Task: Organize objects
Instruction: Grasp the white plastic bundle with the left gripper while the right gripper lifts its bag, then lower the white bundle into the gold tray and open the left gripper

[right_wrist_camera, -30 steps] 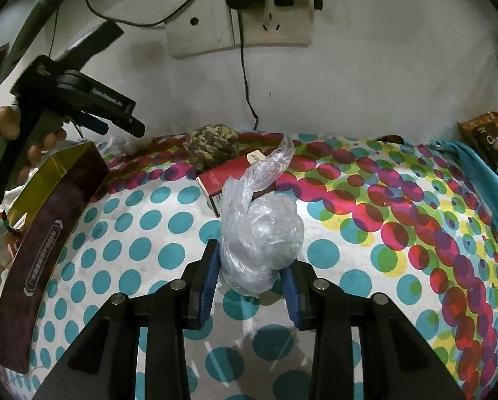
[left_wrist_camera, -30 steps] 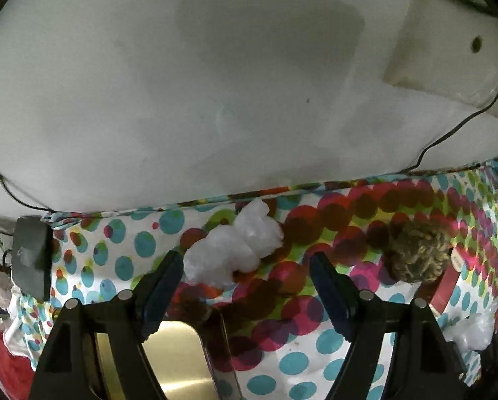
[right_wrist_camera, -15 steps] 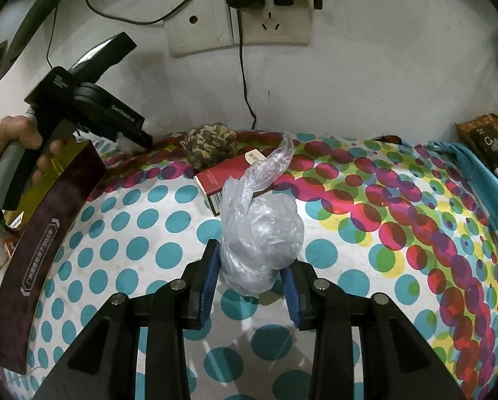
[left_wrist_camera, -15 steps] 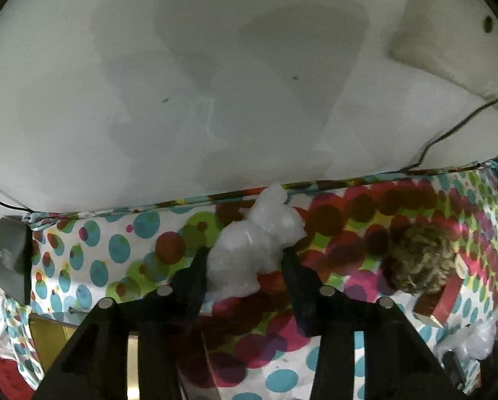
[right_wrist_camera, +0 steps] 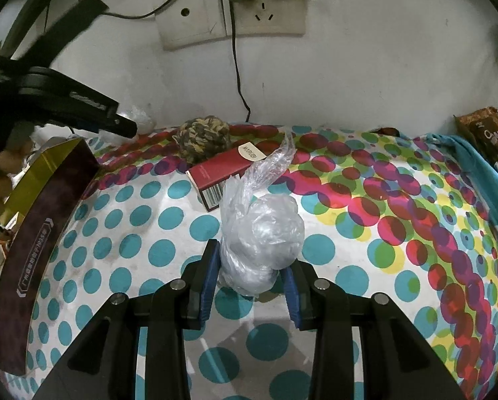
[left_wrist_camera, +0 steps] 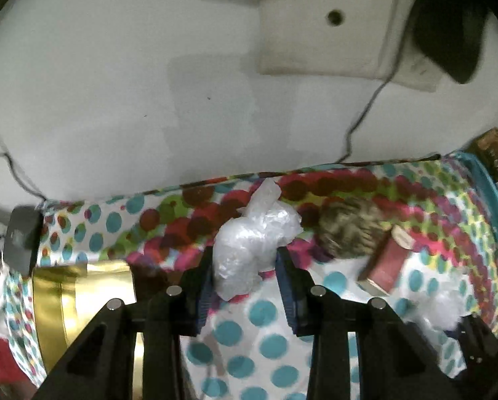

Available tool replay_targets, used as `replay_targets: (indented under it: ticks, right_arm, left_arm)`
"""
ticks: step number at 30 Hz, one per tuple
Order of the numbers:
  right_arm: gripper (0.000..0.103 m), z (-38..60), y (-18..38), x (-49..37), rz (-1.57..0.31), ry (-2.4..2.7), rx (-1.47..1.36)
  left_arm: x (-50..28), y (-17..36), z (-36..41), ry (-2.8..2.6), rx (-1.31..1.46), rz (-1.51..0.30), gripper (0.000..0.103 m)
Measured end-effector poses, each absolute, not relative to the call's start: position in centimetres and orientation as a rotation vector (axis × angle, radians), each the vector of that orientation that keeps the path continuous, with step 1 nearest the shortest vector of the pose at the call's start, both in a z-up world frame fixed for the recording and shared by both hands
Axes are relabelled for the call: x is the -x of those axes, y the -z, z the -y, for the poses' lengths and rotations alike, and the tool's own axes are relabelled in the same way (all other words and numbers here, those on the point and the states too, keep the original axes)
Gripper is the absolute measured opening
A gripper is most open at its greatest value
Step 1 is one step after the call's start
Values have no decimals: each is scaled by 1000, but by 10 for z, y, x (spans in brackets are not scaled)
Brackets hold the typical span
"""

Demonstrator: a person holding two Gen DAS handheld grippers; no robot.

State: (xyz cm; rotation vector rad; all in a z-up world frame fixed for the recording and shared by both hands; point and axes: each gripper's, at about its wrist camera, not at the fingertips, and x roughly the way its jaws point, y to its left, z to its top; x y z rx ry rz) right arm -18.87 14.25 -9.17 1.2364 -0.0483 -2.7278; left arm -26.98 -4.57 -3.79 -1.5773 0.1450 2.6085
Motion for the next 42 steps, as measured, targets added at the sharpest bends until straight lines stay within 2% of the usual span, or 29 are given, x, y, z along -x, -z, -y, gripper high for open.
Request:
replay_targets:
  ticks: [8, 24, 35, 42]
  right_arm:
    - [34, -138, 92, 190, -1, 2747, -1247]
    - [34, -130, 102, 189, -81, 2729, -1297]
    - [34, -133, 105, 189, -92, 2767, -1314]
    - [34, -128, 101, 183, -136, 2808, -1260]
  left_arm:
    - [238, 24, 26, -2727, 1481, -70, 36]
    - [88, 20, 11, -2991, 1203, -256, 36]
    - [27, 22, 20, -3063, 1138, -73, 36]
    - [12, 15, 37, -3111, 1094, -31, 36]
